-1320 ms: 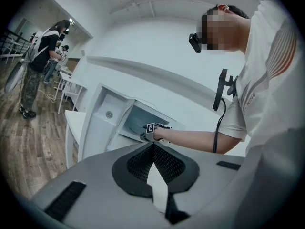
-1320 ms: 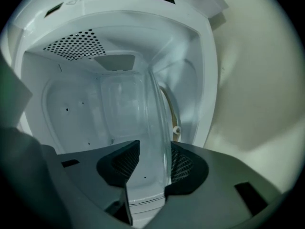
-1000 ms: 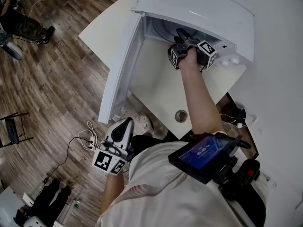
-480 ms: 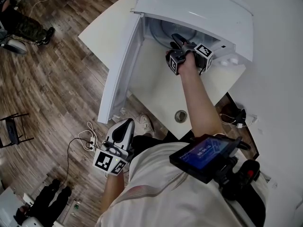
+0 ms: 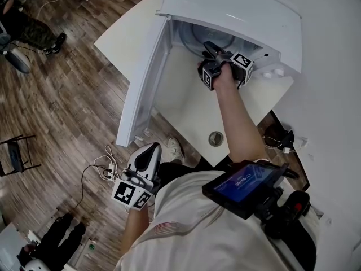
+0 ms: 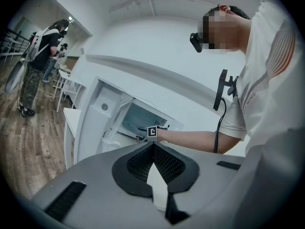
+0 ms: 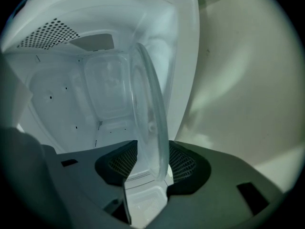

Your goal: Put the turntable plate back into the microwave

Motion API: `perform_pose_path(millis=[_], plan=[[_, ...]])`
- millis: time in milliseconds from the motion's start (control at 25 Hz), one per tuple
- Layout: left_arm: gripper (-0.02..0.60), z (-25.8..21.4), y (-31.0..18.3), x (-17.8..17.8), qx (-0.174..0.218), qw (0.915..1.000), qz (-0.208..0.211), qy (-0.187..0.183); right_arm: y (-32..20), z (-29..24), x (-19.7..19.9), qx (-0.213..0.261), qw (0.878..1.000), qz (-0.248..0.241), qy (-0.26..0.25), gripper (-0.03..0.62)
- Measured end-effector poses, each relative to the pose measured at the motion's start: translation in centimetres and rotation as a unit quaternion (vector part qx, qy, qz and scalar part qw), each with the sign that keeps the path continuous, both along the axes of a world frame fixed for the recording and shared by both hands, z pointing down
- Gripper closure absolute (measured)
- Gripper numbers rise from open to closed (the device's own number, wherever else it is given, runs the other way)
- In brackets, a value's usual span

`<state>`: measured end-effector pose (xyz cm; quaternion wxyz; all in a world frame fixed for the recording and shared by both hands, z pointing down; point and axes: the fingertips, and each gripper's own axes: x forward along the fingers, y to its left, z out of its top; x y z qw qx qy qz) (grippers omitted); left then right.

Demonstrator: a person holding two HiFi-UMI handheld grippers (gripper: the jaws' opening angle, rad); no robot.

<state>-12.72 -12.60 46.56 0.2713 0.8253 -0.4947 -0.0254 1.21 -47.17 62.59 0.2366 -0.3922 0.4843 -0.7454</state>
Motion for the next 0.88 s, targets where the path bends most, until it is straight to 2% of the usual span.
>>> perform_pose_path(millis=[240, 520, 680, 720, 840, 880], plan=[[0.571, -0.2, 0.2, 0.4, 0.005, 1.0000, 0.001, 0.003, 1.4, -0.6, -0.6, 0.030, 0.999, -0.037, 0.000, 0.414], [0.571, -0.6, 0.9, 0.6, 0.017, 0.9997, 0.013, 0.011, 6.8, -1.5, -0.2, 0.070, 0.996, -0.060, 0.006, 0.414], [0.571, -1.6, 1.6, 0.6, 0.034, 0.9989, 0.030, 0.013, 9.7, -4.6, 0.6, 0.129, 0.989, -0.070, 0.027, 0.416], [0.571, -1.9, 1.8, 0.6, 0.040, 0.9985, 0.036, 0.013, 10.4, -5.9, 0.8, 0.151, 0.985, -0.071, 0.033, 0.427], [0.571, -3.0, 2.6, 0.9, 0.059, 0.9964, 0.060, 0.009, 12.7, -9.5, 2.4, 0.208, 0.973, -0.069, 0.080, 0.561], [0.571, -3.5, 2.8, 1.0, 0.066, 0.9954, 0.069, 0.006, 13.5, -10.9, 3.1, 0.227, 0.967, -0.067, 0.095, 0.579]])
